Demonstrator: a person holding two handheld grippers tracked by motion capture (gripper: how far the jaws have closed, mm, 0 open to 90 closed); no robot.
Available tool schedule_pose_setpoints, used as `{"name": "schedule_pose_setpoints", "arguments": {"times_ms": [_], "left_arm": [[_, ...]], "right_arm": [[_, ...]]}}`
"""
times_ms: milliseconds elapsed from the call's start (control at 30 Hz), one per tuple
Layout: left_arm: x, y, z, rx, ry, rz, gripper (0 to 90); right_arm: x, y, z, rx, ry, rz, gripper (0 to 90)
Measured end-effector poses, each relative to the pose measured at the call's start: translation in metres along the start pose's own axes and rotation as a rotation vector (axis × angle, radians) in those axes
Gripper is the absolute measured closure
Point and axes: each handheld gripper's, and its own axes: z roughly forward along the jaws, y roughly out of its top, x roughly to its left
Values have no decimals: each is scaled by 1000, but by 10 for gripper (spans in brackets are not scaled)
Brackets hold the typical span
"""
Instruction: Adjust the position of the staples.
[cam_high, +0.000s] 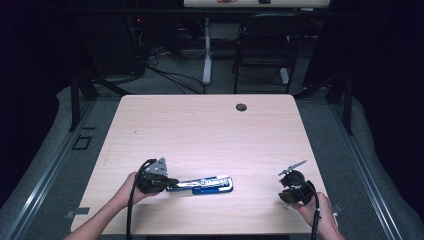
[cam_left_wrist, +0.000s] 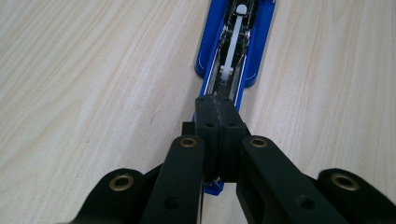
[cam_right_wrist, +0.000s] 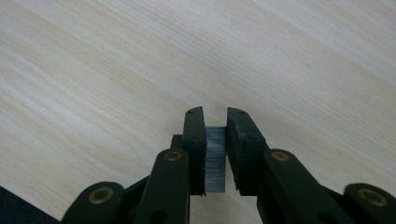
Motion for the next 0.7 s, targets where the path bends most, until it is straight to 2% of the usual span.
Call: {"name": "schedule_pose_setpoints", "arguments": {"times_ms": [100, 200, 233, 267, 400, 433, 533, 600, 633, 700], "left_arm": [[-1, 0, -1, 11, 18, 3, 900], [-1, 1, -1, 12, 18, 4, 900], [-1, 0, 0, 2, 6, 1, 900], [-1, 1, -1, 12, 18, 3, 900], [-1, 0, -1, 9, 17, 2, 900], [0, 0, 0, 1, -1, 0, 900], [0, 0, 0, -2, 0, -1, 900], [0, 0, 0, 0, -2, -2, 900], [0, 0, 0, 0, -3, 0, 900], [0, -1, 0, 1, 0, -2, 900]], "right_arm": [[1, 2, 1, -8, 8, -21, 785], [2, 4, 1, -29, 20, -46, 785], [2, 5, 0, -20, 15, -54, 784], [3, 5, 1, -27, 18, -60, 784], [6, 9, 4, -58, 43, -97, 784], [7, 11, 4, -48, 33, -125, 784], [12, 19, 10, -44, 29, -179, 784], [14, 27, 14, -36, 17, -201, 784], [16, 30, 17, -53, 27, -196, 784], [19, 37, 19, -46, 31, -217, 784]]}}
